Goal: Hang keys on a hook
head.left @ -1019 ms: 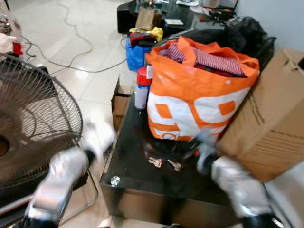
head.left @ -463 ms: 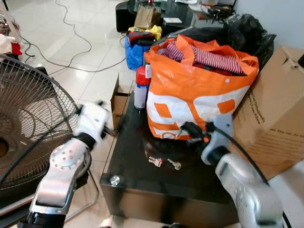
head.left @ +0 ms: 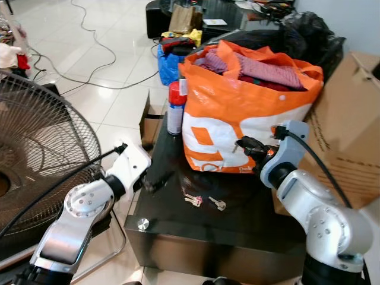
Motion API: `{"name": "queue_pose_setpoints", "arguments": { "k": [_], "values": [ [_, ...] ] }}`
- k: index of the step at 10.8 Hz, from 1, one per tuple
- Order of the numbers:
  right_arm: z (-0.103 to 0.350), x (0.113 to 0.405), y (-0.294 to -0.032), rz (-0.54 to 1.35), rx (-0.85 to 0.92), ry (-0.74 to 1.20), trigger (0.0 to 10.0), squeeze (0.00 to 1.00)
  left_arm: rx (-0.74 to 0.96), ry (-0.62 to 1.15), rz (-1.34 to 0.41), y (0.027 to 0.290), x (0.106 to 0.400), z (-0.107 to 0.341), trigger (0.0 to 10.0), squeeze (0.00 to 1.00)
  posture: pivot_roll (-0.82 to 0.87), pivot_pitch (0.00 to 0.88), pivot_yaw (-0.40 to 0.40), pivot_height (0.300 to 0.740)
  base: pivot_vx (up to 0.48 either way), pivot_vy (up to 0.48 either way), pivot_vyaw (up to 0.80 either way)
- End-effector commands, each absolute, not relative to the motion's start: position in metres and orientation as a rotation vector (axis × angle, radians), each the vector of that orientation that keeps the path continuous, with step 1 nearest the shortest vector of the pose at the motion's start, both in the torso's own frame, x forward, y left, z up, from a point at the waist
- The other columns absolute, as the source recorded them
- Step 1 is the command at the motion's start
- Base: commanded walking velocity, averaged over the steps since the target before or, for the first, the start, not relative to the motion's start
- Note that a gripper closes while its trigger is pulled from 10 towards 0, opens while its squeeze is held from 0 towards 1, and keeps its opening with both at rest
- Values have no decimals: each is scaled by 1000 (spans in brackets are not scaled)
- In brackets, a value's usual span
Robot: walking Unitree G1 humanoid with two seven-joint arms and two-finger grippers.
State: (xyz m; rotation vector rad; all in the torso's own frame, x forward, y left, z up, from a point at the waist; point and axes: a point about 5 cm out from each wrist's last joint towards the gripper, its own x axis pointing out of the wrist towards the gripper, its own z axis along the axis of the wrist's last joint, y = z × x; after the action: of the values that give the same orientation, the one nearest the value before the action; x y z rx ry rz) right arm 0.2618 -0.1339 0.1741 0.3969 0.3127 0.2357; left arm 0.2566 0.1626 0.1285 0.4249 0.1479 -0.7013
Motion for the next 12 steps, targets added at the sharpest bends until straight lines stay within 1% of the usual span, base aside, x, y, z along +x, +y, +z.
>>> {"name": "queue_pose_setpoints", "arguments": {
  "k": [1, 2, 3, 4, 5, 6, 7, 8, 9, 10, 11, 12],
  "values": [
    [185, 260, -126, 288, 479, 263, 0, 0, 427, 143, -733, 158, 253, 130, 10000, 20, 28, 0, -62, 740, 0, 0, 0],
    [183, 258, -122, 350, 511, 276, 0, 0, 429, 146, -737, 158, 253, 130, 10000, 16, 35, 0, -71, 740, 0, 0, 0],
    [159, 253, -128, 359, -88, 400, 0, 0, 432, 149, -739, 158, 252, 129, 10000, 20, 34, 0, -71, 740, 0, 0, 0],
    [129, 243, -139, 429, -508, 497, 0, 0, 436, 152, -742, 158, 252, 129, 10000, 16, 32, 0, -70, 740, 0, 0, 0],
    [130, 241, -132, 465, -349, 535, 0, 0, 441, 156, -749, 158, 253, 129, 10000, 16, 35, 0, -72, 740, 0, 0, 0],
    [126, 243, -137, 458, -484, 536, 0, 0, 443, 158, -754, 158, 253, 129, 10000, 16, 35, 0, -73, 740, 0, 0, 0],
    [127, 244, -136, 471, -451, 521, 0, 0, 449, 161, -760, 158, 253, 129, 10000, 16, 39, 0, -74, 740, 0, 0, 0],
    [127, 247, -138, 476, -525, 497, 0, 0, 451, 163, -763, 158, 253, 129, 10000, 16, 40, 0, -73, 740, 0, 0, 0],
    [131, 248, -134, 479, -436, 474, 0, 0, 453, 166, -768, 158, 252, 129, 10000, 16, 40, 0, -73, 740, 0, 0, 0],
    [140, 250, -127, 493, -276, 435, 0, 0, 455, 167, -775, 158, 252, 128, 10000, 16, 42, 0, -74, 740, 0, 0, 0],
    [151, 252, -120, 503, -83, 388, 0, 0, 458, 167, -779, 158, 252, 128, 10000, 16, 42, 0, -74, 740, 0, 0, 0],
    [167, 258, -115, 499, 159, 334, 0, 0, 461, 164, -787, 158, 252, 129, 10000, 20, 43, 0, -73, 740, 0, 0, 0]
  ]
}}
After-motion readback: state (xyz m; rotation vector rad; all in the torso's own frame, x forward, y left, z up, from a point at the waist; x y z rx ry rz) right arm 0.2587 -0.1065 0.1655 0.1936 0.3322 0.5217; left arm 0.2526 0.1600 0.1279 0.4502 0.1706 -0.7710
